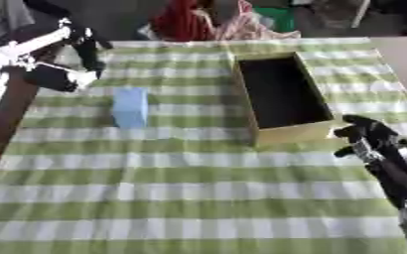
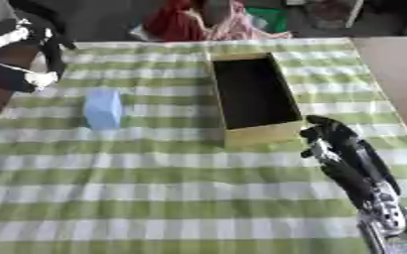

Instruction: Pick up objects on the table and place them in the box.

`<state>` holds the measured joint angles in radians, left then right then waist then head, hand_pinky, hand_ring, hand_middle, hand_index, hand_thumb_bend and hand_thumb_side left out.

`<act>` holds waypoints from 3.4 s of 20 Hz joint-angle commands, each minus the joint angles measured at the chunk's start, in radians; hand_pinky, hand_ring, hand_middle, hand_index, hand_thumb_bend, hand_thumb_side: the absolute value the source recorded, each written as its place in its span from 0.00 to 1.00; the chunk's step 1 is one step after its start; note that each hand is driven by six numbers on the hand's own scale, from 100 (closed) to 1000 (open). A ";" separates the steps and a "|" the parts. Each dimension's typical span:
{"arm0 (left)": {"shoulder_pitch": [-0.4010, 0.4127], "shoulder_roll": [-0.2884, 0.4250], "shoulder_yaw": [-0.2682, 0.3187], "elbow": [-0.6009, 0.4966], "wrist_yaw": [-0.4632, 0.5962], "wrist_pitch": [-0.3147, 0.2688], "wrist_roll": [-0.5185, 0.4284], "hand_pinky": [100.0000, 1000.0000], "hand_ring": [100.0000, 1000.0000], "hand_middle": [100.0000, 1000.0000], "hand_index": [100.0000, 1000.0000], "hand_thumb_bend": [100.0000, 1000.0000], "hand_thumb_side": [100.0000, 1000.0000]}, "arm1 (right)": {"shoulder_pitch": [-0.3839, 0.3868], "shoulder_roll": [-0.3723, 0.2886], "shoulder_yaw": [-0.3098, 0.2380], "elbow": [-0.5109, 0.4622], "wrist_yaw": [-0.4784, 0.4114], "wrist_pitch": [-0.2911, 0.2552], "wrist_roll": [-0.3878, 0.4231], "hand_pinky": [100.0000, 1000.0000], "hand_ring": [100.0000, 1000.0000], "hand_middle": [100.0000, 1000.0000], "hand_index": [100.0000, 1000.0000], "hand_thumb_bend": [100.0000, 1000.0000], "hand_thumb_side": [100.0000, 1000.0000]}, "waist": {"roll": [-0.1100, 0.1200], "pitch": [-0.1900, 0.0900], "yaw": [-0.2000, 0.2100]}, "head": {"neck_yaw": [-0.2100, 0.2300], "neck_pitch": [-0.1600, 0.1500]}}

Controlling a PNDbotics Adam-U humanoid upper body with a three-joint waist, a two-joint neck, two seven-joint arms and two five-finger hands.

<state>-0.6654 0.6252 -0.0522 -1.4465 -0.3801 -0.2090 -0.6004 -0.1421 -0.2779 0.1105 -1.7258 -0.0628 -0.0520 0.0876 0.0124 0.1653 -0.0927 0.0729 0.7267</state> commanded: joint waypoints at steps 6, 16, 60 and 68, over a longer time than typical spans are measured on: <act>-0.055 0.027 -0.019 0.070 -0.101 -0.039 -0.017 0.80 0.77 0.81 0.87 0.27 0.40 | -0.014 -0.016 -0.006 -0.008 0.005 0.000 0.006 0.52 0.77 0.57 0.82 0.00 0.48 | 0.000 -0.016 -0.002 | 0.004 -0.008; -0.152 -0.023 -0.074 0.284 -0.330 -0.143 0.014 0.79 0.78 0.83 0.89 0.51 0.40 | -0.013 -0.014 -0.005 -0.006 0.005 0.001 0.010 0.52 0.78 0.57 0.82 0.00 0.47 | -0.003 -0.017 -0.007 | 0.010 -0.006; -0.351 -0.241 -0.122 0.370 -0.352 -0.136 0.219 0.67 0.50 0.41 0.75 0.00 0.13 | -0.030 -0.005 0.022 0.004 -0.001 0.003 0.035 0.52 0.77 0.57 0.82 0.00 0.48 | 0.003 -0.018 -0.059 | 0.054 -0.011; -0.401 -0.345 -0.132 0.419 -0.424 -0.185 0.329 0.67 0.51 0.44 0.75 0.00 0.12 | -0.067 0.006 0.056 0.003 -0.004 0.006 0.070 0.52 0.77 0.57 0.82 0.00 0.48 | 0.016 0.009 -0.145 | 0.087 -0.049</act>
<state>-1.0396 0.2813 -0.1864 -1.0237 -0.7931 -0.3878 -0.2924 -0.1972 -0.2670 0.1649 -1.7103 -0.0632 -0.0436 0.1507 0.0331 0.1898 -0.2427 0.1526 0.6920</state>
